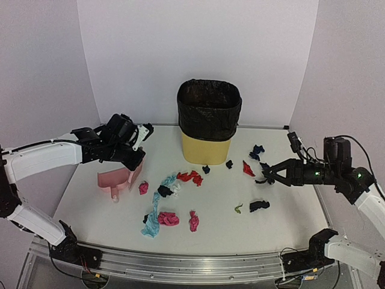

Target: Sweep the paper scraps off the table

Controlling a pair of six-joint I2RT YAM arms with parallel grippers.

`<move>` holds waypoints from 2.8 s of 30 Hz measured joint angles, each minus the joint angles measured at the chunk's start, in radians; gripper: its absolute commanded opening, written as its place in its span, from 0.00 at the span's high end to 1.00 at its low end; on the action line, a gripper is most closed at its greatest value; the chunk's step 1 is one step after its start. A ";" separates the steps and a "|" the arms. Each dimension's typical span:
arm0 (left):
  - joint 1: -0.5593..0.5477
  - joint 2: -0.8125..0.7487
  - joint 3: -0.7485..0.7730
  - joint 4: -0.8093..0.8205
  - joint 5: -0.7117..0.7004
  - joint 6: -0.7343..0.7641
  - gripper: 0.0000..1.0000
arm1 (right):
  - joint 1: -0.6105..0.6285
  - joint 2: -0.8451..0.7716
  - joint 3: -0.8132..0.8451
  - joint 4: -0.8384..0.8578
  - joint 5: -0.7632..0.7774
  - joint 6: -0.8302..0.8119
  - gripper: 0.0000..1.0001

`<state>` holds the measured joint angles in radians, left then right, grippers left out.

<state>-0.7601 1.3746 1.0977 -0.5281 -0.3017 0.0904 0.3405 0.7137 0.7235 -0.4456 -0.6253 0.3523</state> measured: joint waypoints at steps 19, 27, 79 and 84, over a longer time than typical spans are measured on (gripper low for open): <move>-0.041 0.104 -0.014 0.015 0.018 -0.252 1.00 | 0.000 -0.004 0.000 -0.012 -0.001 -0.004 0.06; -0.190 0.234 0.089 0.045 -0.019 -0.304 1.00 | 0.000 -0.021 -0.003 -0.023 0.002 -0.008 0.06; -0.323 0.088 0.165 -0.658 -0.059 -0.865 1.00 | 0.000 0.021 -0.018 -0.042 -0.003 -0.014 0.05; -0.338 0.109 0.135 -0.613 -0.041 -0.880 1.00 | 0.000 0.003 -0.021 -0.042 -0.004 -0.014 0.05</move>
<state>-1.0976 1.4840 1.2331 -1.1411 -0.3430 -0.7893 0.3405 0.7171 0.7022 -0.4878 -0.6289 0.3378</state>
